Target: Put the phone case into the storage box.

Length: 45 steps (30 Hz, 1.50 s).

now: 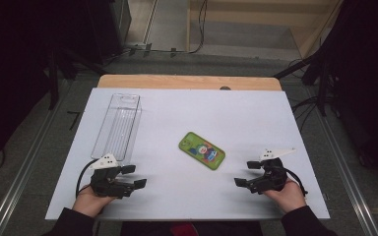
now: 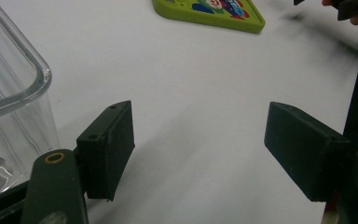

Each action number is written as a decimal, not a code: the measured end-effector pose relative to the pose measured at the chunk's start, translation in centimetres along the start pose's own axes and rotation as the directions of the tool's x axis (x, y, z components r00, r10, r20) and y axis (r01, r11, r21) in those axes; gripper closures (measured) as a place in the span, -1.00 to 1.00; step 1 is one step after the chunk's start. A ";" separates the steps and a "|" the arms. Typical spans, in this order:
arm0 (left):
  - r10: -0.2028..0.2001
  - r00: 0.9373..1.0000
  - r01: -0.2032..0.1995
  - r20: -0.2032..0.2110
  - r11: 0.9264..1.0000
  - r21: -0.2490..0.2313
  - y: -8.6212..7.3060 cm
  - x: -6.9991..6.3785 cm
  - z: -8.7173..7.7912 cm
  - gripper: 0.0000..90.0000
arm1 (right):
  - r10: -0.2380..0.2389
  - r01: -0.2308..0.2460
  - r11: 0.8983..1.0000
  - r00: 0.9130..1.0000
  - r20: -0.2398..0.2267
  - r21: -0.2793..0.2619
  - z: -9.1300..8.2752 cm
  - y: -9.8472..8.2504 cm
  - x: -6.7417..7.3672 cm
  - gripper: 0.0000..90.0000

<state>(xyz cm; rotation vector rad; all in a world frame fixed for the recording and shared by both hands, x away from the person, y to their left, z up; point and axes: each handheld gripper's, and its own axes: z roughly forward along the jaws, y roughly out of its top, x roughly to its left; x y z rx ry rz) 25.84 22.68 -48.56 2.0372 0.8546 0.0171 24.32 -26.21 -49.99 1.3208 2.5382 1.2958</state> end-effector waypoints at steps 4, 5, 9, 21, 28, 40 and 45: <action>-0.002 1.000 0.002 0.003 1.000 0.000 0.0 0.0 0.0 -0.45 | -0.005 0.005 1.000 1.000 0.000 0.008 0.2 0.1 0.2 -0.89; -0.002 1.000 0.002 0.003 1.000 0.000 0.0 0.0 0.0 -0.45 | -0.010 0.010 1.000 1.000 -0.004 0.008 0.2 0.1 0.2 -0.89; -0.003 1.000 0.003 0.002 1.000 -0.001 0.0 0.0 0.0 -0.45 | -0.024 0.024 1.000 1.000 -0.015 0.006 0.5 0.5 0.3 -0.89; -0.011 1.000 0.011 0.002 1.000 0.002 0.0 0.1 0.1 -0.45 | -0.038 0.039 0.999 0.998 -0.045 0.017 1.2 1.5 0.4 -0.89; -0.012 1.000 0.012 0.005 1.000 0.001 0.0 0.1 0.1 -0.45 | -0.039 0.040 0.999 0.998 -0.040 0.002 1.5 2.2 0.0 -0.89; -0.014 1.000 0.014 0.008 1.000 -0.006 0.0 0.2 0.0 -0.45 | -0.049 0.049 0.999 0.998 -0.042 -0.015 2.5 4.0 0.0 -0.89; -0.016 1.000 0.016 0.008 1.000 -0.006 0.0 0.2 0.0 -0.45 | -0.052 0.051 0.998 0.997 -0.050 -0.025 2.4 4.9 0.0 -0.89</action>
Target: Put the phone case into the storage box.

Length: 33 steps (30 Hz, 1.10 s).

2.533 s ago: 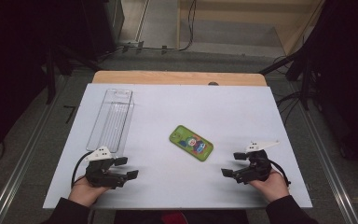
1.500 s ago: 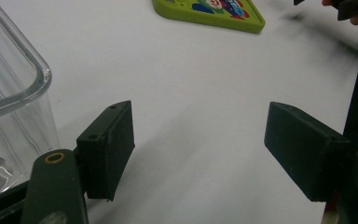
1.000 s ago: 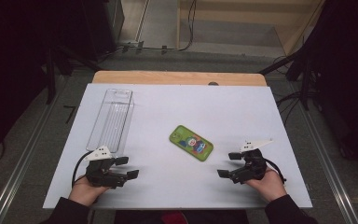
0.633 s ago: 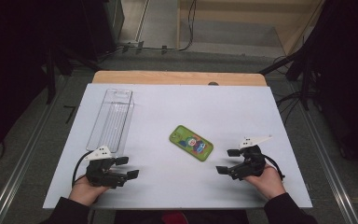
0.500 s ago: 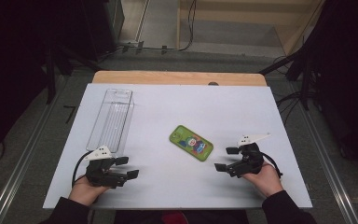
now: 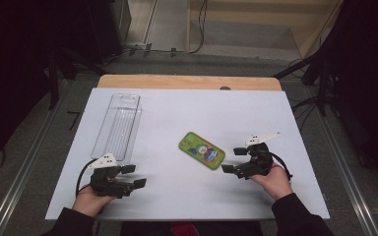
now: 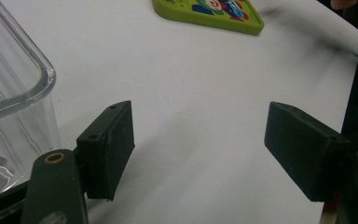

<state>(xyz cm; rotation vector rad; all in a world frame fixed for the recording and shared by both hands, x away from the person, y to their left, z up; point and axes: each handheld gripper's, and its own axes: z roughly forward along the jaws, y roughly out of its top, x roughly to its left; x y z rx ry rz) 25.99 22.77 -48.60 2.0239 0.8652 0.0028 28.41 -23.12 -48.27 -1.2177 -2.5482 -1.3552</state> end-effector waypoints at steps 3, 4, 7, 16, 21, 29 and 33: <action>0.001 1.000 -0.001 0.000 1.000 0.000 0.0 0.0 0.0 -0.45 | -0.001 0.001 1.000 1.000 -0.003 0.002 0.0 0.4 0.0 -1.00; 0.000 1.000 0.000 0.000 1.000 -0.001 0.0 0.0 0.0 -0.45 | -0.008 0.008 1.000 1.000 -0.002 -0.005 0.1 0.5 0.1 -1.00; -0.001 1.000 0.001 0.001 1.000 -0.002 0.0 0.0 0.0 -0.45 | -0.003 0.003 1.000 0.999 0.040 -0.013 0.2 1.0 0.1 -1.00; -0.004 1.000 0.004 -0.001 1.000 -0.006 0.0 0.1 0.0 -0.45 | -0.023 0.023 1.000 1.000 0.004 -0.004 0.6 1.8 -0.3 -1.00; -0.006 1.000 0.006 -0.002 1.000 -0.005 0.0 0.1 0.0 -0.45 | -0.028 0.028 1.000 1.000 0.004 -0.009 0.8 2.4 -0.3 -1.00; -0.005 1.000 0.005 -0.002 1.000 -0.004 0.0 0.1 0.0 -0.45 | -0.063 0.062 0.998 0.998 0.031 0.008 1.6 3.2 0.0 -1.00; -0.003 1.000 0.003 -0.002 1.000 -0.003 0.0 0.1 0.0 -0.45 | -0.060 0.060 0.998 0.998 0.027 0.007 2.0 3.7 0.0 -1.00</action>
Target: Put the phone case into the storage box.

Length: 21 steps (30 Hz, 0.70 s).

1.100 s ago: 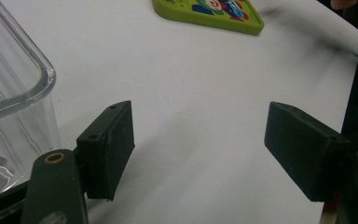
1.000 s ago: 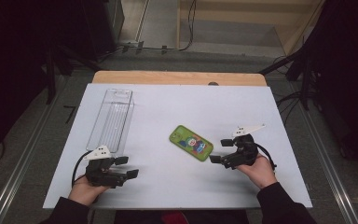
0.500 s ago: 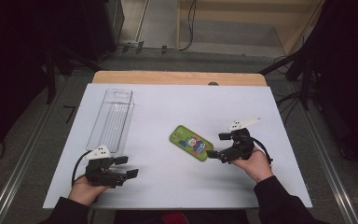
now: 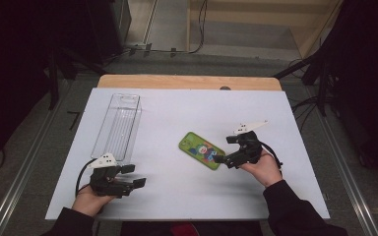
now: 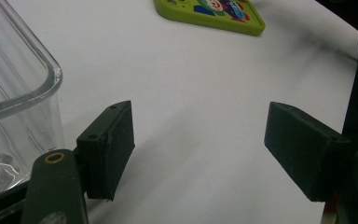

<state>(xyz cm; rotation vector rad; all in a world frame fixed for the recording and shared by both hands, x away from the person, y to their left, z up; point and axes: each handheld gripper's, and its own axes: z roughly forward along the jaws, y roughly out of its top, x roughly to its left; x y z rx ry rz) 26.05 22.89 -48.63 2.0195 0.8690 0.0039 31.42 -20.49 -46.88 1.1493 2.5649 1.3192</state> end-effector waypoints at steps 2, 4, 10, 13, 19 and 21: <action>-0.001 1.000 0.001 0.004 1.000 -0.001 0.0 0.0 0.0 -0.45 | 0.003 -0.003 1.000 1.000 -0.008 -0.001 0.2 0.3 0.0 -1.00; 0.001 1.000 -0.001 0.002 1.000 0.000 0.0 0.0 0.0 -0.45 | 0.004 -0.004 1.000 1.000 -0.010 -0.003 0.4 0.7 0.1 -1.00; 0.001 1.000 -0.001 0.004 1.000 0.000 0.0 0.0 0.0 -0.45 | 0.002 -0.002 1.000 1.000 -0.011 0.000 0.9 1.2 0.2 -1.00; 0.001 1.000 -0.001 0.004 1.000 0.001 0.0 0.0 0.0 -0.45 | -0.004 0.004 1.000 1.000 -0.017 -0.007 1.2 1.7 0.3 -1.00; 0.000 1.000 0.000 0.003 1.000 -0.002 0.0 0.0 -0.1 -0.45 | -0.007 0.007 1.000 1.000 -0.004 0.004 1.7 2.2 0.4 -1.00; 0.000 1.000 0.000 0.004 1.000 -0.001 0.0 0.0 -0.1 -0.45 | -0.003 0.003 1.000 1.000 -0.009 0.011 2.0 2.3 0.4 -1.00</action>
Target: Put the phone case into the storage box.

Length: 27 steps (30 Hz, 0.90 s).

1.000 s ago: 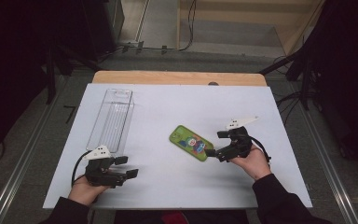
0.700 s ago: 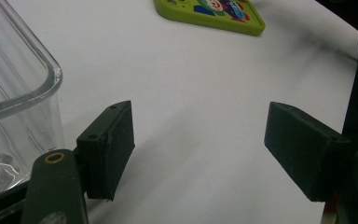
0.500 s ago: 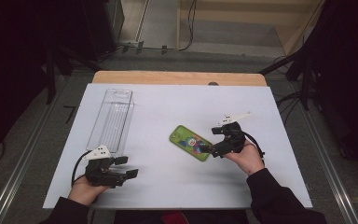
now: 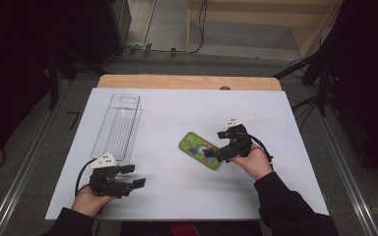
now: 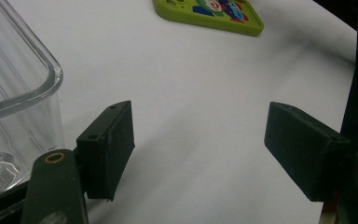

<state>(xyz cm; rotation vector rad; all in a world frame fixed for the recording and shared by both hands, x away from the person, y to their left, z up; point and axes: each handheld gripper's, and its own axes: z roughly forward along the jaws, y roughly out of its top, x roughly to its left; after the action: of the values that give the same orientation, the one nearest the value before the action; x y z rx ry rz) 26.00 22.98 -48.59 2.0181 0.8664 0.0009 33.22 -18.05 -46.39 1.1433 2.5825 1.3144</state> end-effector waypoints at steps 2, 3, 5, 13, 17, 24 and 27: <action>0.001 1.000 -0.001 0.000 1.000 0.000 0.0 0.0 0.0 -0.45 | -0.002 0.002 1.000 1.000 0.006 0.007 0.2 0.1 0.0 -1.00; 0.001 1.000 -0.001 0.000 1.000 0.000 0.0 0.0 0.0 -0.45 | -0.004 0.004 1.000 1.000 0.006 0.007 0.3 0.3 0.1 -1.00; 0.001 1.000 -0.001 0.003 1.000 0.002 0.0 0.0 0.0 -0.45 | -0.005 0.005 1.000 1.000 0.008 0.006 0.5 0.4 0.1 -1.00; 0.002 1.000 -0.002 0.001 1.000 -0.004 0.0 0.0 0.0 -0.45 | -0.015 0.015 1.000 1.000 0.012 0.004 1.6 1.5 0.1 -1.00; 0.002 1.000 -0.002 0.002 1.000 -0.004 0.0 0.0 -0.1 -0.45 | -0.026 0.026 1.000 0.999 0.020 0.016 2.4 2.1 0.2 -1.00; 0.002 1.000 -0.002 0.003 1.000 -0.005 0.0 0.0 -0.1 -0.45 | -0.038 0.038 0.999 0.999 0.010 0.033 3.4 2.2 0.2 -1.00; 0.004 1.000 -0.004 0.004 1.000 -0.005 0.0 -0.1 -0.1 -0.45 | -0.048 0.047 0.998 0.999 0.017 0.035 3.5 2.2 0.3 -1.00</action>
<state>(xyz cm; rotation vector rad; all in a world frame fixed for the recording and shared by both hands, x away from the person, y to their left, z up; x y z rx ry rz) 25.91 23.02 -48.54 2.0146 0.8587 0.0012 35.46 -14.66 -47.01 1.0865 2.6125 1.2491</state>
